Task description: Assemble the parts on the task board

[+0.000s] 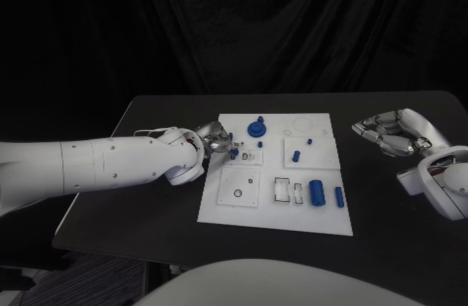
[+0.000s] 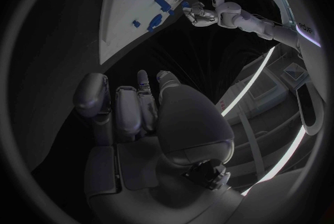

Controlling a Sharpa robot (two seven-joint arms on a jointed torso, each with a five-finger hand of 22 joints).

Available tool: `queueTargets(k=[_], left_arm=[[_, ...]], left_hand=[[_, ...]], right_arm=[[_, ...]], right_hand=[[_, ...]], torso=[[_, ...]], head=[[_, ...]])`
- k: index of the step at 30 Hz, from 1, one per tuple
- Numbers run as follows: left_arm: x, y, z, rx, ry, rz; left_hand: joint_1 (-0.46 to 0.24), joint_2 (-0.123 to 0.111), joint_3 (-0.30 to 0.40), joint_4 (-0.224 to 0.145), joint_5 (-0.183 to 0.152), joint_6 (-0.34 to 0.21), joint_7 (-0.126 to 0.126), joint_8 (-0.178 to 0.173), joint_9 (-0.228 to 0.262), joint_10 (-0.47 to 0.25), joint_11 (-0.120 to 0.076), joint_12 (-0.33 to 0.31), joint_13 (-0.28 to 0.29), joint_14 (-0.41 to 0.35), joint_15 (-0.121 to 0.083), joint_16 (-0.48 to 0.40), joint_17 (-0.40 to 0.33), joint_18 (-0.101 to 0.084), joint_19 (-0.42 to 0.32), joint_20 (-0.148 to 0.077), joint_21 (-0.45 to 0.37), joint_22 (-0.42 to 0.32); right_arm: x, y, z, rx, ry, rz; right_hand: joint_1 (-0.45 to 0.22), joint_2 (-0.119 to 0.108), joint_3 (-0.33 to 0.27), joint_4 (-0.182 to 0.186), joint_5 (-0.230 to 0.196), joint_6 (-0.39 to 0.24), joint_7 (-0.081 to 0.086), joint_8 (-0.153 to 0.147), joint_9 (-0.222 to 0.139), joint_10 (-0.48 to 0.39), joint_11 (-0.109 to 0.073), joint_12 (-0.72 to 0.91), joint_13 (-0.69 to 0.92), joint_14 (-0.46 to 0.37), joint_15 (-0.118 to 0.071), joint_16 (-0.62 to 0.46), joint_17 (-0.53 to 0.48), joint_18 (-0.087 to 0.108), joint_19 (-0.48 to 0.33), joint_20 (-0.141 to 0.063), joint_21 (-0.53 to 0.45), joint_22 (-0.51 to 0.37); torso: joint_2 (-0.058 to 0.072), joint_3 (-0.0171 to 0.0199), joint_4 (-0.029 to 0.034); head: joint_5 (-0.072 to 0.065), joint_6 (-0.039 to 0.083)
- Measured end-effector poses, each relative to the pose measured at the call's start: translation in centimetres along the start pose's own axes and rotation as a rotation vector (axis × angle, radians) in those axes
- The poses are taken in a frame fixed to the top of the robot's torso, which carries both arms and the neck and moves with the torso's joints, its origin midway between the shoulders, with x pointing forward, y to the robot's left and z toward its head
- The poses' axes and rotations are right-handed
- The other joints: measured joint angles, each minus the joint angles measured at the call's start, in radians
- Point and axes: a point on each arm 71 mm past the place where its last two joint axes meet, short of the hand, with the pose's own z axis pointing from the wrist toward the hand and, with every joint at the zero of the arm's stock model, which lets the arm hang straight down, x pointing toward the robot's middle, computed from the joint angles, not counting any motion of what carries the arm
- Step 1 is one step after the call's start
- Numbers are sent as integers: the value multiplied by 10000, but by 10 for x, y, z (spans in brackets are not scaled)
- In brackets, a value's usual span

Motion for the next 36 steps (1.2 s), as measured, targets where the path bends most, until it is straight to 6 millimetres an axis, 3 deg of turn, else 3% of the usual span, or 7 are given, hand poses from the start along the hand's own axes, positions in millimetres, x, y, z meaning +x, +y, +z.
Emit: queueTargets(k=[6,14,36], left_arm=[[18,2,1,271,-226,-63],[31,-1,1,632,-405,-140],[32,-1,7,710,-780,-129]], left_hand=[[-20,-7,0,0,-3,1,0,0,20,0,0,0,0,0,0,0,0,0,0,0,0,0],[-136,29,178,-178,-278,1,1,-1,28,0,0,0,0,0,1,0,0,0,0,0,0,0],[-242,155,183,-183,-455,-5,15,-2,-24,0,1,0,0,0,1,0,0,0,0,0,0,0]], right_arm=[[-1,-1,-1,19,-19,-6],[0,-1,-1,23,-19,-6],[0,-2,-1,31,-19,-6]], right_hand=[[-1,0,0,0,0,0,0,0,1,0,0,8,0,0,1,0,0,0,0,0,0,0],[36,-38,0,0,65,0,0,0,1,0,0,-29,0,0,1,0,-8,0,0,0,0,-1],[35,-39,0,0,116,0,0,0,-6,0,1,-25,0,7,9,0,-7,0,0,0,1,-3]], torso=[[-15,7,-2],[-16,3,-27],[-16,0,-20]], head=[[-17,0],[36,0],[-9,0]])
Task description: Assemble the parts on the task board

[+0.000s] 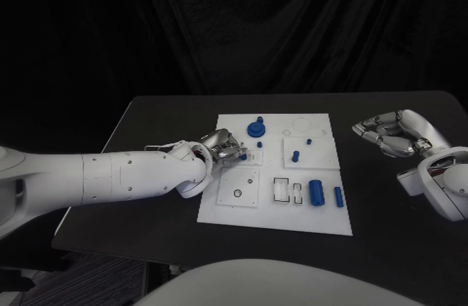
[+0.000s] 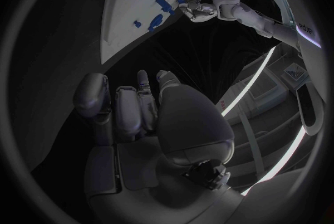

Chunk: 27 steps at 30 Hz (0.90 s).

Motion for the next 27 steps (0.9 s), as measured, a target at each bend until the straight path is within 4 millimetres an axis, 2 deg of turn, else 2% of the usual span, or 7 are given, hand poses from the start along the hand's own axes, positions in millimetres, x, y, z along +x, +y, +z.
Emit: queueTargets(k=[24,27], left_arm=[[-2,2,2,1,-145,38],[-1,1,2,24,-107,30]], left_hand=[[7,7,12,-12,-20,32,-42,1,-34,0,0,0,0,0,0,0,0,1,0,0,-52,0],[7,6,-25,-49,-176,31,-42,0,-47,-6,-6,0,0,-3,-3,0,0,0,0,0,-65,0]], right_arm=[[1,-1,0,30,11,-1],[1,-1,0,33,11,-2]], right_hand=[[42,-43,0,0,41,0,0,0,2,-1,0,-3,-2,8,9,0,1,0,0,0,0,-1],[42,-43,0,0,41,0,0,0,2,-1,0,-3,-2,8,9,0,1,-1,0,0,0,-1]], torso=[[19,-11,4],[19,-11,4]], head=[[-3,0],[-2,0]])
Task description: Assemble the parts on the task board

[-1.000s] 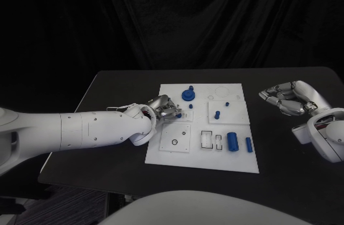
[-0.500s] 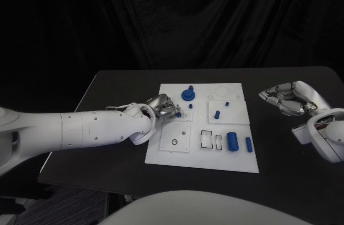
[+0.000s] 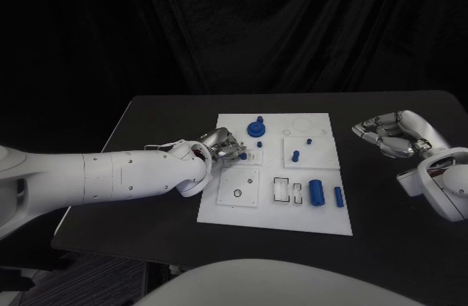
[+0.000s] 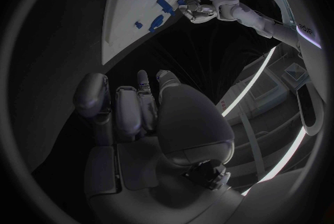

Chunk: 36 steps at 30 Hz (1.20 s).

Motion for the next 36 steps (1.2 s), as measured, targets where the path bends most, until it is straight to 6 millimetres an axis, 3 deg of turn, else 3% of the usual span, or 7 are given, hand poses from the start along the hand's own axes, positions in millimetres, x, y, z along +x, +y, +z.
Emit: queueTargets(k=[3,12,23,29,36], left_arm=[[0,0,0,3,26,0],[0,1,0,-36,49,21],[0,2,0,-55,74,36],[1,2,-1,-58,126,41],[0,3,-1,-58,149,53]], left_hand=[[0,0,-83,-12,-319,0,0,0,-45,-22,-21,0,0,-33,-33,0,0,1,0,0,-30,0],[-39,42,-773,513,-960,-35,-41,0,-172,-21,-21,0,0,-33,-33,0,0,1,0,0,-99,0],[-58,109,-1369,1005,-1266,-19,-58,-100,-296,-21,-20,0,0,-33,-33,0,0,1,0,0,-145,0],[-416,15,-2055,1684,-1465,61,20,-108,-401,-21,-20,0,0,-33,-33,0,0,1,3,4,-145,0],[-568,67,-3102,2987,-1781,224,-72,15,-290,-21,-20,0,0,-33,-33,0,0,1,75,2,-145,0]], right_arm=[[0,0,0,3,-1,-1],[-1,-1,0,20,-13,-13],[-1,-1,0,33,-18,-18],[0,-2,0,37,-14,-17],[0,-2,0,43,-13,-17]], right_hand=[[0,0,0,0,37,0,0,0,0,0,0,0,0,0,0,0,0,1,0,0,-26,0],[0,0,28,-28,38,0,0,0,-8,0,0,1,0,0,0,0,1,0,0,0,-42,-1],[0,0,27,-27,38,0,0,0,-8,0,0,5,0,1,0,0,1,0,0,0,-42,-1],[38,-38,28,-27,109,0,0,0,-7,0,0,5,0,0,1,0,1,0,0,0,-42,7],[37,-38,28,-27,109,0,0,0,-6,0,0,26,-2,1,1,0,1,1,0,0,-42,6]], torso=[[-1,0,0],[-5,5,-2],[-12,6,-9],[-12,7,-9],[-7,7,-5]], head=[[0,0],[-15,0],[-12,0],[-3,0],[12,0]])
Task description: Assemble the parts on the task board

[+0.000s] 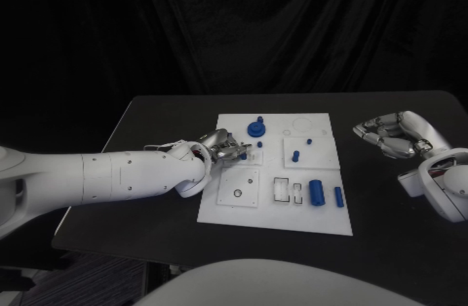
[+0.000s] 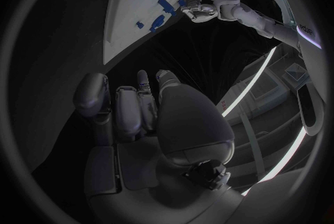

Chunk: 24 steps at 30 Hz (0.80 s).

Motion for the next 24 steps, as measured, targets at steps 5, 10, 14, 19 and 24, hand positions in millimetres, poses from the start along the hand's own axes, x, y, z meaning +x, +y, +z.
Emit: queueTargets(k=[5,10,14,19,24], left_arm=[[0,0,0,14,32,8],[1,0,0,22,81,23],[1,0,0,20,127,41],[1,0,0,28,194,6],[2,0,0,65,267,-87]], left_hand=[[56,56,-537,672,-151,29,-34,219,289,0,0,0,0,0,0,0,0,0,34,-34,42,0],[236,235,-814,802,-63,133,-70,500,663,5,-71,0,0,37,-35,0,0,0,71,-71,42,0],[448,335,-1120,806,22,175,-112,823,1174,19,-130,0,0,33,-79,0,0,0,112,-112,78,0],[558,445,-1257,799,22,152,-134,1008,1553,6,-143,0,0,34,-111,0,0,-1,125,-126,82,0],[835,457,-1379,761,255,100,-184,1129,1802,6,-143,0,0,34,-110,0,0,0,125,-126,82,0]], right_arm=[[0,0,0,0,2,1],[0,0,0,3,4,4],[0,0,-1,7,3,5],[0,0,-1,14,-1,4],[0,0,-1,13,1,5]], right_hand=[[0,0,0,0,0,0,0,0,0,0,0,8,-1,0,0,0,0,-1,0,0,0,0],[0,0,0,0,0,0,0,0,0,0,0,10,-5,0,0,0,-12,-1,0,0,0,-1],[0,0,0,0,0,0,0,0,1,0,0,11,-7,0,0,0,-11,-1,0,0,0,-2],[0,0,0,0,0,0,0,0,1,0,0,11,-9,0,0,0,-11,-1,0,0,0,-2],[0,0,0,0,0,0,0,0,1,0,0,-26,-8,0,0,0,-11,-1,0,0,0,-2]], torso=[[10,-1,7],[12,-2,12],[13,-1,12],[20,-1,12],[24,3,11]], head=[[13,0],[17,0],[18,0],[24,0],[24,0]])
